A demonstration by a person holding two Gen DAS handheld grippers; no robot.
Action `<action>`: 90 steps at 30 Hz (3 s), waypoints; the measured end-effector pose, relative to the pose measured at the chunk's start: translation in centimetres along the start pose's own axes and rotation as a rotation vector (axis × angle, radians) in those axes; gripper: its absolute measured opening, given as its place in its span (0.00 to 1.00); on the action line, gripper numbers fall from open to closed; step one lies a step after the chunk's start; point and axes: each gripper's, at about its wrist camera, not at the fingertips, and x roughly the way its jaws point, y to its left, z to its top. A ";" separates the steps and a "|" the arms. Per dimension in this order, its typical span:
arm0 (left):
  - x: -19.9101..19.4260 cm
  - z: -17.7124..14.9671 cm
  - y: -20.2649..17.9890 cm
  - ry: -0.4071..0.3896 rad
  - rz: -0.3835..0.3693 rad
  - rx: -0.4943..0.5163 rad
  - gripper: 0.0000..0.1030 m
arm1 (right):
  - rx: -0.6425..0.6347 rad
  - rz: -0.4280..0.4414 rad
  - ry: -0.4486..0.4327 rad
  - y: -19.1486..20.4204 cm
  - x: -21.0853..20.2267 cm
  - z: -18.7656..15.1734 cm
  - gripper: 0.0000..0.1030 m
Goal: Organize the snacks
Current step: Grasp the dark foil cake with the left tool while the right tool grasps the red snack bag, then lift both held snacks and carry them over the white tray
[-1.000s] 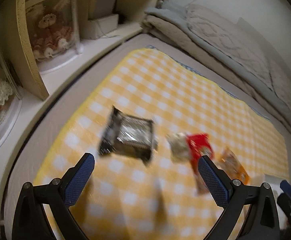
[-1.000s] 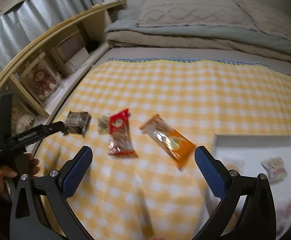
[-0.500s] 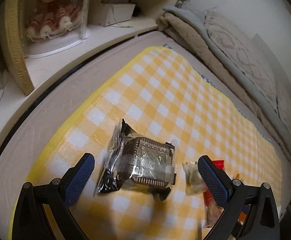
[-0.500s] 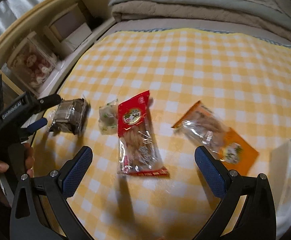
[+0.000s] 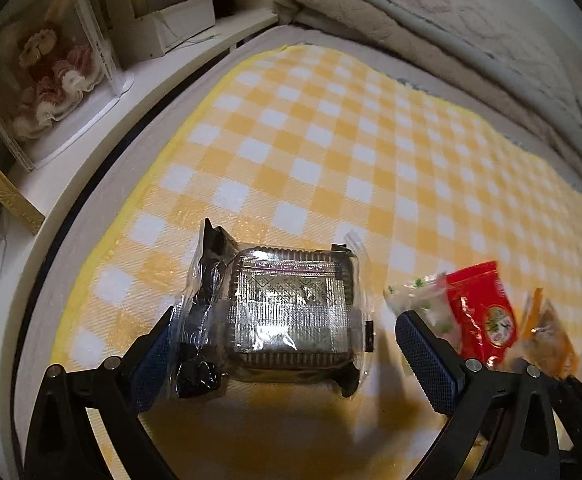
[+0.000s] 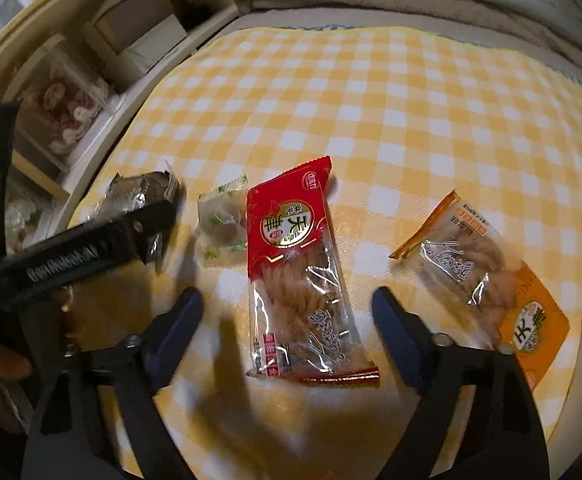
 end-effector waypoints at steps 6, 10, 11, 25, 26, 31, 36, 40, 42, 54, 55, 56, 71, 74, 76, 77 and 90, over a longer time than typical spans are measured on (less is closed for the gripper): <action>0.4 0.4 -1.2 -0.001 0.054 -0.008 0.75 | -0.030 -0.026 0.032 -0.2 -0.2 -0.2 0.44; -0.3 0.3 -1.7 0.001 0.043 -0.013 0.58 | -0.060 -0.034 0.034 -0.2 -0.9 -0.5 0.42; -0.4 0.2 -1.9 0.006 0.039 -0.012 0.58 | -0.063 -0.035 0.035 -0.1 -1.0 -0.5 0.41; -8.1 -0.5 -4.9 -0.078 -0.079 0.030 0.56 | -0.053 -0.019 -0.066 -0.2 -7.2 -1.0 0.39; -8.7 -0.5 -5.3 -0.088 -0.087 0.036 0.56 | -0.044 -0.016 -0.078 -0.4 -7.8 -1.0 0.39; -12.1 -1.8 -6.1 -0.132 -0.116 0.045 0.56 | -0.009 -0.003 -0.138 -1.7 -11.1 -1.0 0.39; -15.4 -3.2 -6.4 -0.157 -0.137 0.057 0.56 | 0.002 -0.005 -0.192 -3.0 -14.2 -1.1 0.39; -18.5 -5.0 -6.6 -0.174 -0.169 0.066 0.56 | 0.014 -0.009 -0.226 -3.9 -16.4 -1.3 0.39; -20.5 -6.0 -6.7 -0.182 -0.185 0.072 0.56 | 0.016 -0.009 -0.245 -4.4 -17.5 -1.4 0.39; -26.0 -9.3 -11.4 -0.224 -0.240 0.149 0.56 | 0.033 -0.072 -0.328 -8.9 -23.7 -3.1 0.39; -26.2 -9.4 -12.0 -0.224 -0.244 0.157 0.56 | 0.030 -0.084 -0.336 -9.5 -24.5 -3.5 0.39; -26.3 -9.6 -12.5 -0.225 -0.249 0.167 0.56 | 0.030 -0.091 -0.342 -10.0 -25.0 -3.7 0.39; -27.0 -12.2 -21.9 -0.218 -0.319 0.307 0.56 | 0.101 -0.228 -0.402 -19.0 -31.9 -7.6 0.39; -26.6 -12.5 -23.6 -0.211 -0.337 0.324 0.56 | 0.125 -0.250 -0.411 -20.7 -33.0 -8.2 0.39; -26.3 -12.5 -24.7 -0.207 -0.348 0.336 0.56 | 0.136 -0.264 -0.415 -21.6 -33.6 -8.6 0.39; -25.9 -12.4 -25.1 -0.205 -0.354 0.340 0.56 | 0.139 -0.272 -0.417 -22.0 -33.9 -8.8 0.39; -19.1 -13.3 -33.1 0.001 -0.408 0.426 0.56 | 0.208 -0.368 -0.368 -27.7 -34.9 -10.4 0.39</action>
